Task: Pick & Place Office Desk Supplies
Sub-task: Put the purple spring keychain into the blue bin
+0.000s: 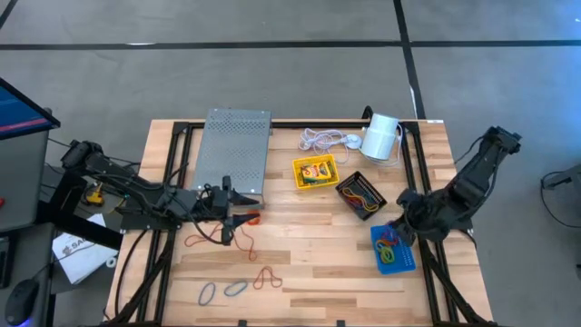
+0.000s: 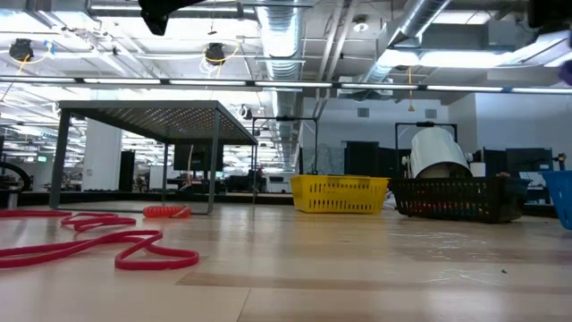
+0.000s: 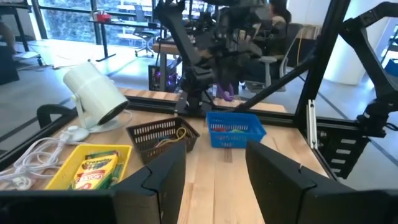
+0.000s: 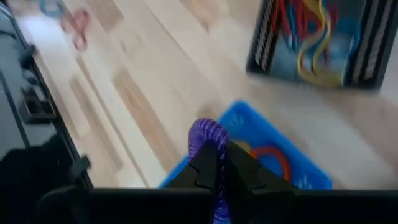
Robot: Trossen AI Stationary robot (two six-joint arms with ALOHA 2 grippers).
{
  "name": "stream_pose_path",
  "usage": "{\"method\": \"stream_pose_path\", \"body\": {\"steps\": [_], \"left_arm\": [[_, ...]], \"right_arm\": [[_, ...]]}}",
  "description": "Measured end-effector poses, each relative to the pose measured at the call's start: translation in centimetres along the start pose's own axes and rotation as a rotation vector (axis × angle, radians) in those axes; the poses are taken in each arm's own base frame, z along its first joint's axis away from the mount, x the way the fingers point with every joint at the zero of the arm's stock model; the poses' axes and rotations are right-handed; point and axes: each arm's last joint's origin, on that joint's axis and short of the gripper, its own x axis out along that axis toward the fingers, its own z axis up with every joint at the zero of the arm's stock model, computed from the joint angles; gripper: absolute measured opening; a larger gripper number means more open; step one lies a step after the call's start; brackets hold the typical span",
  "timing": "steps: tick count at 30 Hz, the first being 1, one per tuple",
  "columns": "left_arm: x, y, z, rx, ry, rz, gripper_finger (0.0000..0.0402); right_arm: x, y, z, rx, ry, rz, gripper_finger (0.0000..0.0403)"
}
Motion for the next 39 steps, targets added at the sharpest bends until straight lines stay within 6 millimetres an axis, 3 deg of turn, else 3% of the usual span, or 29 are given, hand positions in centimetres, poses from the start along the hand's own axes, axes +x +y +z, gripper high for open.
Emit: {"method": "stream_pose_path", "body": {"steps": [5, 14, 23, 29, 33, 39], "left_arm": [[0.0, 0.0, -0.1, 0.001, 0.007, 0.001, 0.0163], [0.0, 0.0, -0.1, 0.004, 0.008, 0.001, 0.0163], [0.0, 0.0, -0.1, 0.005, 0.008, 0.001, 0.0163], [0.0, 0.0, -0.2, 0.009, 0.016, 0.002, 0.0163], [0.0, 0.1, -0.4, 0.019, 0.033, 0.004, 0.0163], [0.0, 0.1, -0.5, 0.027, 0.048, 0.006, 0.0163]], "right_arm": [[0.9, 0.9, -1.6, 0.014, 0.128, -0.054, 0.0005], [4.2, 2.7, -4.4, 0.002, 0.189, -0.261, 0.0005], [6.9, 3.7, -4.8, 0.010, 0.178, -0.342, 0.0010], [7.5, 3.7, -4.6, 0.006, 0.197, -0.373, 0.0008], [7.4, 3.7, -4.2, -0.001, 0.195, -0.364, 0.0040], [7.4, 3.7, -3.9, -0.067, 0.208, -0.356, 0.0120]]}}
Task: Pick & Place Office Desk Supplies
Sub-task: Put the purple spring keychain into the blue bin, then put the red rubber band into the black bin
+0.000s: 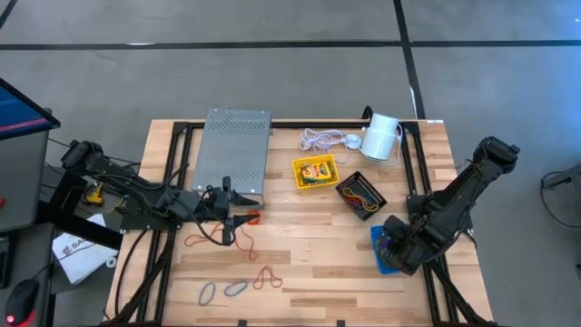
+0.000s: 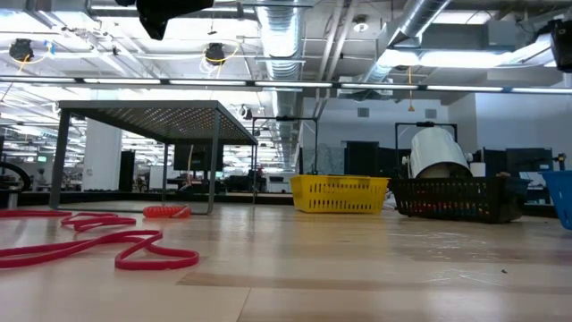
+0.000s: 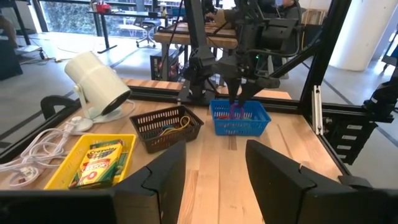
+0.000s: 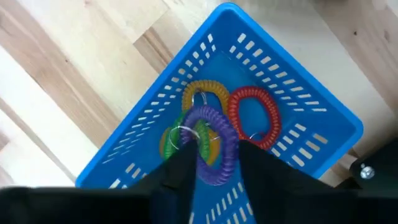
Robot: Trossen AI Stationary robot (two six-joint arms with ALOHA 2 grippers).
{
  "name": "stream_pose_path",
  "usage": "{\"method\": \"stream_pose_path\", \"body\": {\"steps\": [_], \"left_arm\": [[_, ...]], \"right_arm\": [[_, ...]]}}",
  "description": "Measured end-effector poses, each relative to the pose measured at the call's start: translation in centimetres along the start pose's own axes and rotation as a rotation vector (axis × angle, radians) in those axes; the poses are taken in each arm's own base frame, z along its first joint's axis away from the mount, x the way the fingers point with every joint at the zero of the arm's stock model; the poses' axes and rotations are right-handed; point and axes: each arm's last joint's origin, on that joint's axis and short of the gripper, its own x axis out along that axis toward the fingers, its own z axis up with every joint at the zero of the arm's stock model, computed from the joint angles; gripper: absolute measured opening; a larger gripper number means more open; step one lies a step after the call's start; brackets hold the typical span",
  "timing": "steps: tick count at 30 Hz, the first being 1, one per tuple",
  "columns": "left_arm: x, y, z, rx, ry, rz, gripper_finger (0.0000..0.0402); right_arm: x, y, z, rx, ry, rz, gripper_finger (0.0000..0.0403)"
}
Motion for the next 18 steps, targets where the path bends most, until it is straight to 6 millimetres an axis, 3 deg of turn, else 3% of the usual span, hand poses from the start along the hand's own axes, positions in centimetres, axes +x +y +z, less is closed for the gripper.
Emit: {"method": "stream_pose_path", "body": {"steps": [5, 8, 18], "left_arm": [[0.0, 0.0, -0.1, 0.007, 0.013, 0.002, 0.0163], [0.0, 0.0, -0.1, 0.002, 0.014, 0.001, 0.0163], [-0.1, -1.1, 1.1, -0.011, 0.014, -0.300, 0.0163]], "right_arm": [[0.0, -0.5, 0.4, 0.012, 0.012, -0.047, 0.0193], [-0.2, -1.0, 0.6, 0.029, 0.026, -0.069, 0.0214], [-1.5, -0.5, 1.8, 0.025, -0.057, 0.139, 0.0196]]}}
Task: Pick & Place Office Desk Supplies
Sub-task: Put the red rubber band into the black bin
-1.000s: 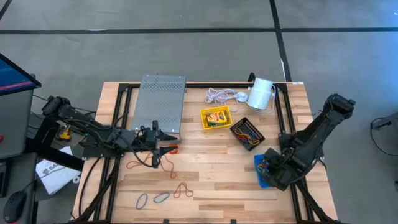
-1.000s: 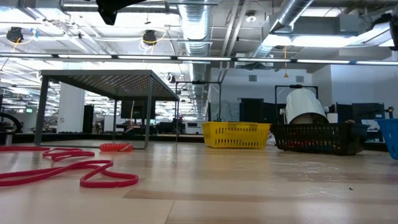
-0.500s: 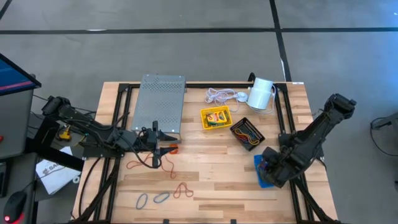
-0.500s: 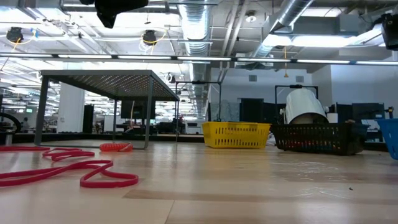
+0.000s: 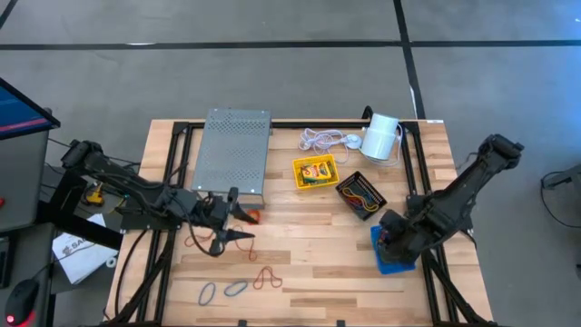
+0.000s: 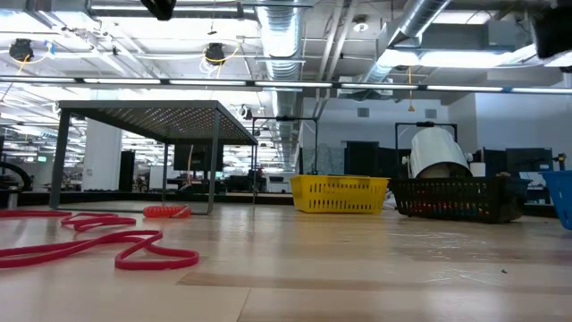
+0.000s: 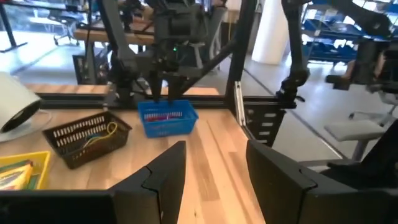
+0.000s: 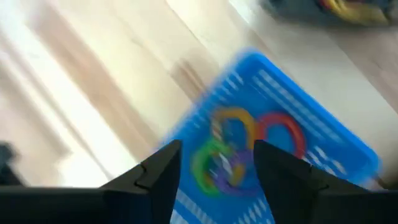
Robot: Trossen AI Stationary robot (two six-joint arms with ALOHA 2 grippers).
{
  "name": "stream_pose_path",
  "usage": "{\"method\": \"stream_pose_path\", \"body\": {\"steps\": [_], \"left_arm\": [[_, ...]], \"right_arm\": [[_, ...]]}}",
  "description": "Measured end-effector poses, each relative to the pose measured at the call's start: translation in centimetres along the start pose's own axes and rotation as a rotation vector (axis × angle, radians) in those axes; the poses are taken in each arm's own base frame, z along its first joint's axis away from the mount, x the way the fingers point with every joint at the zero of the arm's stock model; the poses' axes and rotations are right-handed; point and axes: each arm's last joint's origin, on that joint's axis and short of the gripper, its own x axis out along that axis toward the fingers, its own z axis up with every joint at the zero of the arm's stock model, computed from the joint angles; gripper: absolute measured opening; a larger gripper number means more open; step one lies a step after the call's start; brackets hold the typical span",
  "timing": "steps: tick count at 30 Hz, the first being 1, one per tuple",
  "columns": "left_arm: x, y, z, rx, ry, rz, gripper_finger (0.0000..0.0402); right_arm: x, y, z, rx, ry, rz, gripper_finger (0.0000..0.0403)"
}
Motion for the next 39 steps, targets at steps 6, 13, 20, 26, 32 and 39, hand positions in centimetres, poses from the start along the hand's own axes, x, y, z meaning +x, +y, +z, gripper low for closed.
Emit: {"method": "stream_pose_path", "body": {"steps": [6, 13, 20, 26, 32, 39], "left_arm": [[0.8, -1.1, 0.9, 0.023, 0.135, -0.020, 0.0163], [4.6, -3.1, -0.3, 0.088, 0.413, -0.067, 0.0163], [8.8, -4.1, -3.1, 0.069, 0.635, -0.068, 0.0163], [11.1, -4.6, -6.1, 0.095, 0.760, -0.056, 0.0163], [12.4, -4.9, -9.6, 0.121, 0.895, -0.052, 0.0163], [12.8, -5.3, -13.2, 0.176, 1.036, -0.048, 0.0163]], "right_arm": [[-0.2, 1.5, 1.9, -0.072, -0.138, 0.168, 0.0176], [-0.4, 2.8, 4.2, -0.168, -0.290, 0.281, 0.0164], [-0.6, 3.3, 5.6, -0.240, -0.376, 0.324, 0.0156], [-0.5, 3.1, 6.0, -0.272, -0.392, 0.308, 0.0146], [-0.3, 3.2, 6.1, -0.282, -0.392, 0.297, 0.0136], [1.0, 3.7, 6.2, -0.307, -0.372, 0.255, 0.0129]]}}
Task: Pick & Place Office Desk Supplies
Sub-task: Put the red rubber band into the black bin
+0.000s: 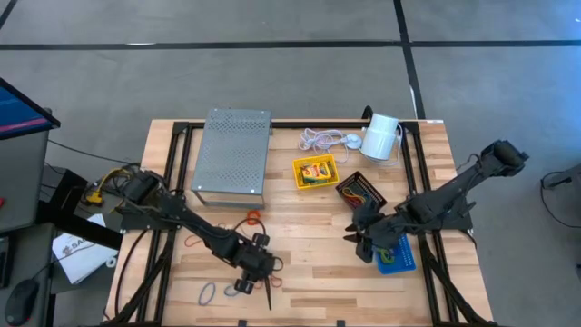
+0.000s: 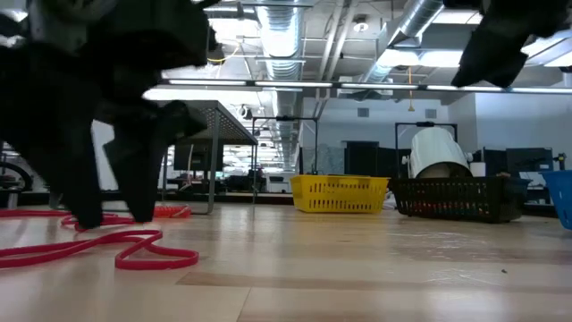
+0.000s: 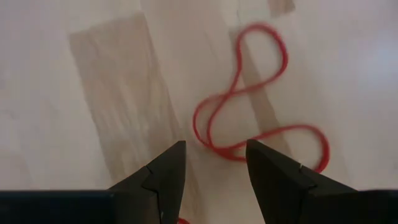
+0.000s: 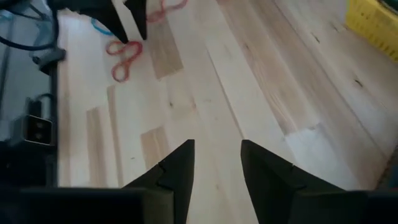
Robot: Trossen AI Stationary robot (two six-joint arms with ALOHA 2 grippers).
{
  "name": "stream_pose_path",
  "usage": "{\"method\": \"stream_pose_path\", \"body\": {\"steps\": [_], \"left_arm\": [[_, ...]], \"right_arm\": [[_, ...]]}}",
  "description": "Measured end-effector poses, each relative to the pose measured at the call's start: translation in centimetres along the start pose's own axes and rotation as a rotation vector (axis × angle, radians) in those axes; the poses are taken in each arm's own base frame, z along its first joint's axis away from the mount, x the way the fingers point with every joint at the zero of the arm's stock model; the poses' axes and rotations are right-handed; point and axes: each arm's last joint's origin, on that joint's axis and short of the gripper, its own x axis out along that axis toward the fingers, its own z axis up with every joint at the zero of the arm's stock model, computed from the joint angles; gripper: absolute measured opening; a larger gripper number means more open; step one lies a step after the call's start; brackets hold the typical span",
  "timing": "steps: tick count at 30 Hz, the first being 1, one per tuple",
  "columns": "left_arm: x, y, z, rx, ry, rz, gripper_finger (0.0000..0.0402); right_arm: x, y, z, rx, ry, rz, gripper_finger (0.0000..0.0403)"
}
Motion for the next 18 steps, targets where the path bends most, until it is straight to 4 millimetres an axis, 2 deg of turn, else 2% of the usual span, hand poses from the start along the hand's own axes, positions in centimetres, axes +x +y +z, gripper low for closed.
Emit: {"method": "stream_pose_path", "body": {"steps": [13, 18], "left_arm": [[0.9, 0.0, 0.1, -0.047, -0.017, 0.041, 0.0162], [1.0, 0.2, 0.1, -0.102, -0.013, 0.044, 0.0127]], "right_arm": [[2.3, 0.6, -0.6, -0.015, 0.067, 0.006, 0.0128], [2.3, 0.7, -0.6, -0.018, 0.064, 0.011, 0.0128]]}}
